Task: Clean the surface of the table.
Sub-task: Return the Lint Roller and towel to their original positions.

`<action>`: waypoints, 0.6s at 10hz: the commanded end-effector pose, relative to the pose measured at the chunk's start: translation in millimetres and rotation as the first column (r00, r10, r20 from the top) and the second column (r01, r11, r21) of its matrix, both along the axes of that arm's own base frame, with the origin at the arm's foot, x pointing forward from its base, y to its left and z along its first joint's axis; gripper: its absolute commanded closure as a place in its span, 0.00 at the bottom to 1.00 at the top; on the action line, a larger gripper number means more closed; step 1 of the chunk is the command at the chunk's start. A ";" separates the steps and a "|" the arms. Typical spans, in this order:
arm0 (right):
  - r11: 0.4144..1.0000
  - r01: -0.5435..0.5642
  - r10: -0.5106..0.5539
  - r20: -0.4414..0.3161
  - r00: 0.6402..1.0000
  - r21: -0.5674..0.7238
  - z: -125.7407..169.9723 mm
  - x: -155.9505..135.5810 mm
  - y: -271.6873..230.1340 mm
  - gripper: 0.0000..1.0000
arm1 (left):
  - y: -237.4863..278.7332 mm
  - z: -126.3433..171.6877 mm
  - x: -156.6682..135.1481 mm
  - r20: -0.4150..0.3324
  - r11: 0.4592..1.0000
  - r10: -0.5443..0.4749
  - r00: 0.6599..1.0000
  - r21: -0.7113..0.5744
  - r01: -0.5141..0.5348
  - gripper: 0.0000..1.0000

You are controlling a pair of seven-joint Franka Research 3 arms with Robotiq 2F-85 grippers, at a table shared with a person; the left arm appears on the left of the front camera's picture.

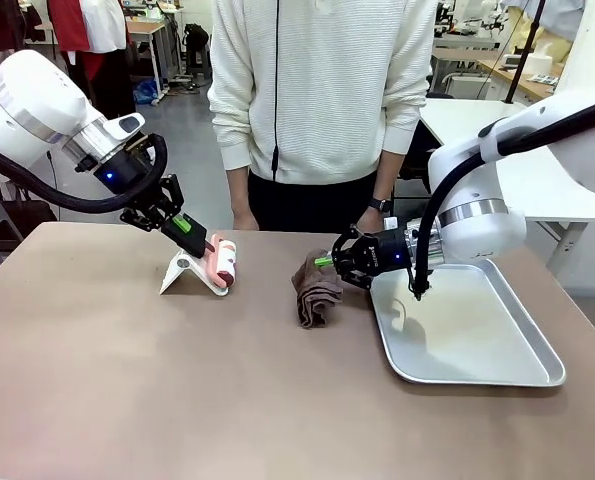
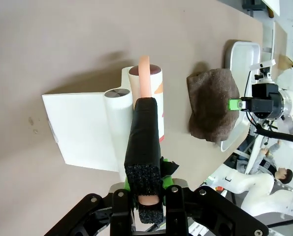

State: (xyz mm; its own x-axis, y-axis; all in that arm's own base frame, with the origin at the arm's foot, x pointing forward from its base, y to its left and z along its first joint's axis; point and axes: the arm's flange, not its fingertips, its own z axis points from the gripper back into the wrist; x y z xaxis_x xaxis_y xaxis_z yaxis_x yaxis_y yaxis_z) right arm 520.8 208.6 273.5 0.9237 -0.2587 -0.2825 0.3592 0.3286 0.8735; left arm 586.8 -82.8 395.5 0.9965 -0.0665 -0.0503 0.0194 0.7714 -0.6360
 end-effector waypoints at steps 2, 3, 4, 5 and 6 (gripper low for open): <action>1.000 -0.007 0.007 -0.005 1.000 -0.015 1.1 7.4 2.5 0.34 | -2.1 2.9 4.2 -0.017 0.999 0.027 0.999 0.032 -0.027 0.20; 1.000 -0.006 0.006 -0.009 1.000 -0.009 0.4 8.0 1.6 0.07 | -0.9 6.1 3.6 -0.010 0.999 0.038 0.999 0.024 -0.038 0.00; 1.000 -0.004 0.004 -0.015 1.000 -0.006 -0.8 8.7 1.0 0.00 | -0.3 8.9 1.9 0.001 0.999 0.041 0.999 0.025 -0.041 0.15; 1.000 -0.005 0.005 -0.019 1.000 -0.002 -1.8 9.1 0.7 0.00 | 0.4 10.8 1.1 0.005 0.999 0.044 0.999 0.022 -0.044 0.00; 1.000 -0.007 0.007 -0.022 1.000 -0.002 -2.4 9.4 0.5 0.00 | 1.7 12.5 1.2 0.008 0.999 0.053 0.999 0.014 -0.053 0.00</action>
State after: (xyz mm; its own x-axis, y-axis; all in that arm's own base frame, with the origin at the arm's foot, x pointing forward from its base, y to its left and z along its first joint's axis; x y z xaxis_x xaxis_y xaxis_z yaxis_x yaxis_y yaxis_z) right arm 521.4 206.2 270.1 0.9216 -0.2609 -0.2876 0.3649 0.3290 0.8710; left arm 588.6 -80.1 401.4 0.9983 -0.0415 -0.0405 0.0067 0.7760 -0.6307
